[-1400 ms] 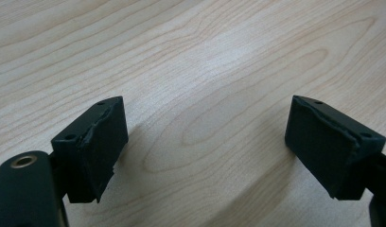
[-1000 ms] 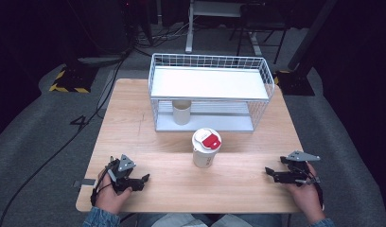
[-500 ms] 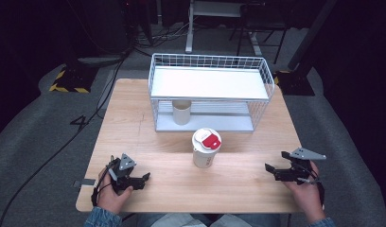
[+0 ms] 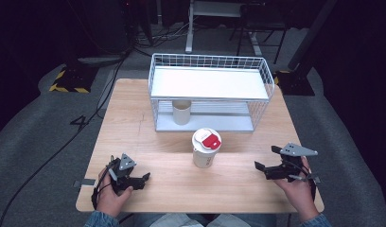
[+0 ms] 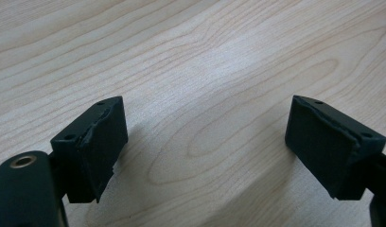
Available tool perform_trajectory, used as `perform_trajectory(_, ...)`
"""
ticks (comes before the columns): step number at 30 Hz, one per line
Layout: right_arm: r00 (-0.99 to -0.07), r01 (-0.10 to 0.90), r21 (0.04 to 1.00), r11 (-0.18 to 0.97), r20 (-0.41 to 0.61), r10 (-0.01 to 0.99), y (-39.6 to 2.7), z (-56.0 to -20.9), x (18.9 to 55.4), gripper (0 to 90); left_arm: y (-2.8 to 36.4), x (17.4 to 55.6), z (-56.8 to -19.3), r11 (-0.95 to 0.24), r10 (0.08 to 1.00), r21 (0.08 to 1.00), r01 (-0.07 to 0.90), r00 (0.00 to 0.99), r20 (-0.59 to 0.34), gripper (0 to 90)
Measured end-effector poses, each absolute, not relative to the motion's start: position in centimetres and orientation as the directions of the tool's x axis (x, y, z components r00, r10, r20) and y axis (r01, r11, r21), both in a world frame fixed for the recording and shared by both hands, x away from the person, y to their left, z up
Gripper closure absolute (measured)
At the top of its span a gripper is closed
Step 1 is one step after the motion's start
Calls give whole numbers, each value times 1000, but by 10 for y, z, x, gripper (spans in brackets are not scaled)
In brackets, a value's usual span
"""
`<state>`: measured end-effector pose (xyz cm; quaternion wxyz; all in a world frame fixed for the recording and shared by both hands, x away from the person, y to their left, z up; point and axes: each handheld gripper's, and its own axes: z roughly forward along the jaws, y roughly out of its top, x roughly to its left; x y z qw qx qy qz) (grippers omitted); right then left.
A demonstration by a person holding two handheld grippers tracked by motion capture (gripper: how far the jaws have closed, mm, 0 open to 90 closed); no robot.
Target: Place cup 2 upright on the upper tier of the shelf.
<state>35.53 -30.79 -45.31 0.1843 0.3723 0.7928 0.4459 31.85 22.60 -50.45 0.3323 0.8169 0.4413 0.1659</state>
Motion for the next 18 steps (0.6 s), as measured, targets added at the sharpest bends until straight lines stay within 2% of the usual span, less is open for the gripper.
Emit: perform_trajectory(18, -721, 366, 872, 324, 46, 691, -243, -434, 353, 3, 226, 319, -505, -386, 834, 690, 612, 551, -22, 144)
